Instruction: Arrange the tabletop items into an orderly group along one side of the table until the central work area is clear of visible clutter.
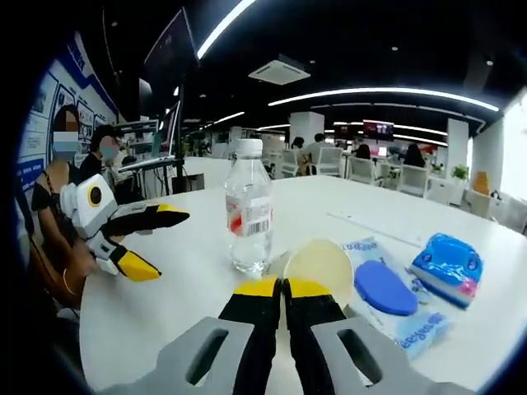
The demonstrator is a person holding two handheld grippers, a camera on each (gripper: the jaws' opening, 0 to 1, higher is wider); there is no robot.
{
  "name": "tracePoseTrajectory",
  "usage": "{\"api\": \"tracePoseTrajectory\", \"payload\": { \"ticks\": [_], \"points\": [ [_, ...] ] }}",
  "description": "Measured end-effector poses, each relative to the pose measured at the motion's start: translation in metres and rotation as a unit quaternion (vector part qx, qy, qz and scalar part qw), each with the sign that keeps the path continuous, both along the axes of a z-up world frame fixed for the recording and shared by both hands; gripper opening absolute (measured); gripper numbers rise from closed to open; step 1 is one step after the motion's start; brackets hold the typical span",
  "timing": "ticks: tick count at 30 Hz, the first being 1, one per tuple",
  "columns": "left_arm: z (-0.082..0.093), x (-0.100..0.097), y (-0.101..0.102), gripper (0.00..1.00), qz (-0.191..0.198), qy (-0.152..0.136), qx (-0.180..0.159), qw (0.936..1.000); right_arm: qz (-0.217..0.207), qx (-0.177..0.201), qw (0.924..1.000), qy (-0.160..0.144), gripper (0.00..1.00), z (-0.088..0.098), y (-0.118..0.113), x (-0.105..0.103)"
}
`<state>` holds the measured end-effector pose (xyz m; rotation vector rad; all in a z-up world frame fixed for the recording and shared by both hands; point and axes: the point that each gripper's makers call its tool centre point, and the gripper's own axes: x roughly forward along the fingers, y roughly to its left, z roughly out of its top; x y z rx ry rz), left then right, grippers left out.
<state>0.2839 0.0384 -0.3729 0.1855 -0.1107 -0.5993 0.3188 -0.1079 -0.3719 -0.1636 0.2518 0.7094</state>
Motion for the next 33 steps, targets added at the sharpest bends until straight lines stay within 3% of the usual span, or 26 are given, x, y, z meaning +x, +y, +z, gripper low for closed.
{"api": "tracePoseTrajectory", "payload": {
  "ticks": [4, 10, 17, 26, 33],
  "points": [
    [0.0, 0.0, -0.001, 0.59, -0.001, -0.002, 0.002, 1.0, 0.002, -0.009, 0.9999, -0.007, 0.0, 0.004, 0.0, 0.001],
    [0.0, 0.0, 0.0, 0.59, 0.001, -0.002, 0.002, 1.0, 0.015, -0.061, 0.9972, -0.039, 0.0, 0.008, 0.005, -0.001],
    [0.001, 0.0, 0.001, 0.59, 0.002, -0.003, 0.001, 1.0, 0.029, -0.081, 0.9942, -0.064, 0.0, 0.021, 0.013, 0.0],
    [0.001, 0.001, 0.003, 0.59, 0.004, -0.003, 0.001, 1.0, 0.043, -0.146, 0.9838, -0.094, 0.0, 0.038, 0.015, 0.005],
    [0.0, 0.0, 0.003, 0.59, 0.004, -0.001, 0.0, 1.0, 0.053, -0.169, 0.9787, -0.103, 0.0, 0.041, 0.02, 0.007]
  ]
}}
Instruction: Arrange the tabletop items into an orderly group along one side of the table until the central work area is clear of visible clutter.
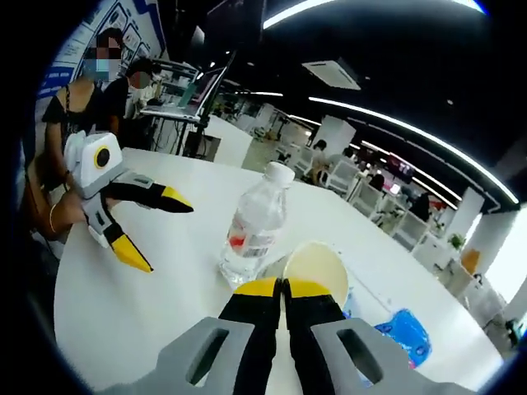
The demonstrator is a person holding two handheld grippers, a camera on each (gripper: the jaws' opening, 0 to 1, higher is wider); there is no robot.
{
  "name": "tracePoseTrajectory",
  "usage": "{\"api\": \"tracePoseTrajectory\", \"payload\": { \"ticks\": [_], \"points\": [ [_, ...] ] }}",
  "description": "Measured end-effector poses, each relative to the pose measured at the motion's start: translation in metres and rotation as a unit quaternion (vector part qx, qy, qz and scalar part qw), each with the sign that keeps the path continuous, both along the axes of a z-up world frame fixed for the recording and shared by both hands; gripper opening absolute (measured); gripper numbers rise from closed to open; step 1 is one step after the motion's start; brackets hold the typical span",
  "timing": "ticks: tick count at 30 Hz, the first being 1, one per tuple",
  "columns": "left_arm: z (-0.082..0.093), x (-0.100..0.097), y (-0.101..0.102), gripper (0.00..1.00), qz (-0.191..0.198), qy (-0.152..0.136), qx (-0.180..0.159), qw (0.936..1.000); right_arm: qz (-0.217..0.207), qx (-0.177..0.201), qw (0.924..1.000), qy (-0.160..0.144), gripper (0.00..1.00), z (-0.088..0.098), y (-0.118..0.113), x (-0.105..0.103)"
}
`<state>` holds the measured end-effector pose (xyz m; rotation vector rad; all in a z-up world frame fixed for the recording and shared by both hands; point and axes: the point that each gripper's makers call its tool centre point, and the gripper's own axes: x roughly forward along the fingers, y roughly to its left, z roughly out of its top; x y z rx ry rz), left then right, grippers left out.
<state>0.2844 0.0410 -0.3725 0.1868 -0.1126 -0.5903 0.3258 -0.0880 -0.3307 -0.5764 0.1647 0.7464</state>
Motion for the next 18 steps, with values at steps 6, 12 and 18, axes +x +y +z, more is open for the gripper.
{"api": "tracePoseTrajectory", "payload": {
  "ticks": [6, 12, 18],
  "points": [
    [-0.001, 0.0, 0.0, 0.59, -0.001, 0.002, 0.003, 1.0, 0.01, -0.025, 0.9996, 0.005, 0.0, -0.01, 0.004, 0.001],
    [-0.001, 0.0, 0.001, 0.59, 0.002, 0.002, 0.003, 1.0, 0.022, -0.052, 0.9984, 0.005, 0.0, -0.015, 0.011, 0.002],
    [-0.003, 0.001, 0.0, 0.59, 0.002, 0.006, 0.005, 1.0, 0.038, -0.08, 0.996, 0.009, 0.0, -0.019, 0.017, 0.002]
  ]
}}
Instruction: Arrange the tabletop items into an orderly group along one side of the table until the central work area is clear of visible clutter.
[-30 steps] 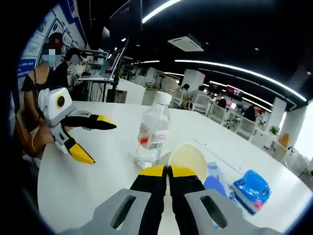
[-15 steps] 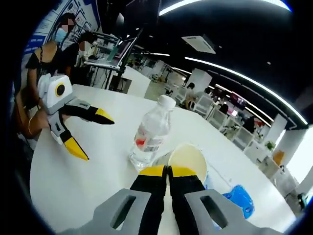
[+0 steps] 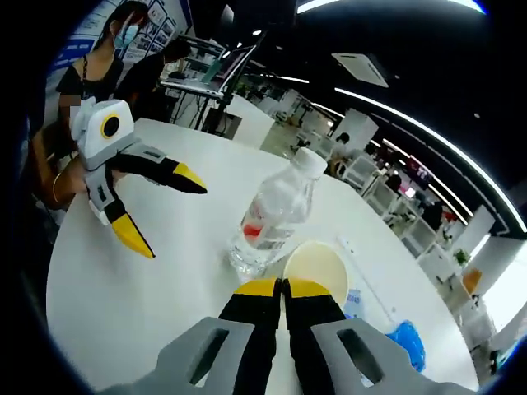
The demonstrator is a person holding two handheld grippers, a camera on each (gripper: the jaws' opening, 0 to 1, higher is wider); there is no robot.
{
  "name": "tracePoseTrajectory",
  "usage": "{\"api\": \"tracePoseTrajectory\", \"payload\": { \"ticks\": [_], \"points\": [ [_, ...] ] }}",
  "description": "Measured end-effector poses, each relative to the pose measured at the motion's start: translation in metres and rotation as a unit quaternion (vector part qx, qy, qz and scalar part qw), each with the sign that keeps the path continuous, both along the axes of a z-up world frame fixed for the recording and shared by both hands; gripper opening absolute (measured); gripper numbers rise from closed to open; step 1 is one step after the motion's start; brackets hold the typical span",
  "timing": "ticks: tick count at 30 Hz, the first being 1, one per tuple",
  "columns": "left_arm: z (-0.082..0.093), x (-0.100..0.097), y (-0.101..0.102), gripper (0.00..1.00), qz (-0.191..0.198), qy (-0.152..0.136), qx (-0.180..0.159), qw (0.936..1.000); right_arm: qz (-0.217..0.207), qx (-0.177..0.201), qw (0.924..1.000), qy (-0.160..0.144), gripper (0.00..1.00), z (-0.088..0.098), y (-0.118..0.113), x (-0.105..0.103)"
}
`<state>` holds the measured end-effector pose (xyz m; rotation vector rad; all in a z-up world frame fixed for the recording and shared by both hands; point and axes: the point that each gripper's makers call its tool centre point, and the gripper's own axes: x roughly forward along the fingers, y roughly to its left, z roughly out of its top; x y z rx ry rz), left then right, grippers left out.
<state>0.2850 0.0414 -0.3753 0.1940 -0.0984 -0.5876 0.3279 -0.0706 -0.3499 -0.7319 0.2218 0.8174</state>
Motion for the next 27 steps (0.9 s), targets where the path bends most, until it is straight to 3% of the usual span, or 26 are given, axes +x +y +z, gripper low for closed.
{"api": "tracePoseTrajectory", "payload": {
  "ticks": [17, 27],
  "points": [
    [-0.004, 0.002, 0.002, 0.59, 0.005, 0.008, 0.005, 0.9999, 0.029, -0.069, 0.9971, 0.013, 0.0, -0.015, 0.007, 0.0],
    [-0.006, 0.002, 0.002, 0.59, 0.006, 0.01, 0.008, 0.9999, 0.041, -0.09, 0.9949, 0.022, 0.01, -0.021, 0.011, 0.0]
  ]
}}
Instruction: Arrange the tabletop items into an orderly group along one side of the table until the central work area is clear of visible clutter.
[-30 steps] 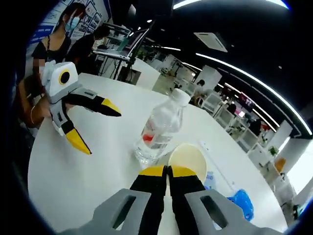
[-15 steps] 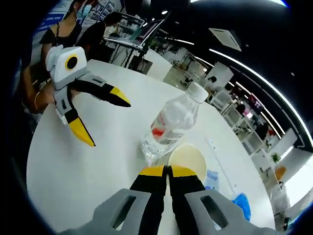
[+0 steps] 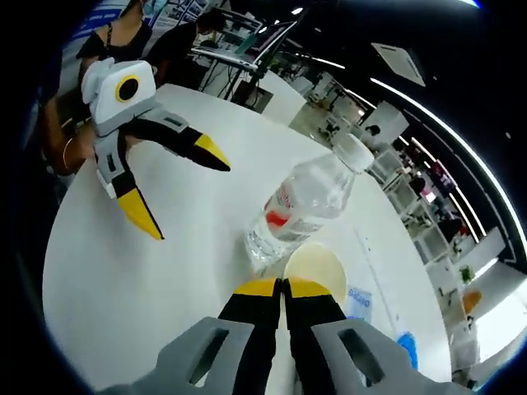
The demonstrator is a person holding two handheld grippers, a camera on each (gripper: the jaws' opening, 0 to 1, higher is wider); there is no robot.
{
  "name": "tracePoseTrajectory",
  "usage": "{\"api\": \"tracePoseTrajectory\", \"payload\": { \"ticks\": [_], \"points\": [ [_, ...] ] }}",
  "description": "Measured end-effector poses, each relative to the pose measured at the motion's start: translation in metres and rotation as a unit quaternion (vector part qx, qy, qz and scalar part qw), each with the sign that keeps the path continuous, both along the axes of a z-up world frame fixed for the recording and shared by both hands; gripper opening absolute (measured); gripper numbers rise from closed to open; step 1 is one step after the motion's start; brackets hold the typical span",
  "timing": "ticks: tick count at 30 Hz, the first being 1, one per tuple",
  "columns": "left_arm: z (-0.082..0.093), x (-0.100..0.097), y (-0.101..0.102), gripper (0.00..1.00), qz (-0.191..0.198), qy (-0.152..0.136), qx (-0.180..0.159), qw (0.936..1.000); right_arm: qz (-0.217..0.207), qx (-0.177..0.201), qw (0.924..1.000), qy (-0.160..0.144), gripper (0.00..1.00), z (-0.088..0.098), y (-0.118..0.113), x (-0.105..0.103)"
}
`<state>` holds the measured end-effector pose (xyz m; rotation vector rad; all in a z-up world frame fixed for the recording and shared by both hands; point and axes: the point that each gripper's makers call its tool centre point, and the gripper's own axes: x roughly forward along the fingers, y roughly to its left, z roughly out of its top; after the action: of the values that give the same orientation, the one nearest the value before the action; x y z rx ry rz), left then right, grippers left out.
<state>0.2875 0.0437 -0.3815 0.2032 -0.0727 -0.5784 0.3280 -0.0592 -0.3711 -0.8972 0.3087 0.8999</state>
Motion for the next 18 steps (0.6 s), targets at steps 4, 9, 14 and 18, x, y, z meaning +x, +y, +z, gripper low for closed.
{"api": "tracePoseTrajectory", "payload": {
  "ticks": [4, 9, 14, 18],
  "points": [
    [0.0001, -0.0006, -0.0007, 0.59, -0.001, -0.001, 0.001, 1.0, 0.001, 0.009, 1.0, 0.004, 0.01, 0.0021, 0.0002, 0.0006],
    [-0.0006, -0.0004, -0.001, 0.59, -0.002, -0.001, 0.005, 1.0, 0.003, 0.014, 0.9998, 0.011, 0.03, 0.0011, 0.0014, -0.0008],
    [-0.0013, -0.0001, -0.0016, 0.59, -0.003, 0.0, 0.007, 1.0, 0.004, 0.014, 0.9998, 0.013, 0.03, -0.0002, 0.0015, -0.0021],
    [-0.0026, 0.0004, -0.0021, 0.59, -0.003, 0.001, 0.011, 0.9999, 0.002, 0.014, 0.9998, 0.013, 0.04, -0.0004, 0.0007, -0.0022]
  ]
}}
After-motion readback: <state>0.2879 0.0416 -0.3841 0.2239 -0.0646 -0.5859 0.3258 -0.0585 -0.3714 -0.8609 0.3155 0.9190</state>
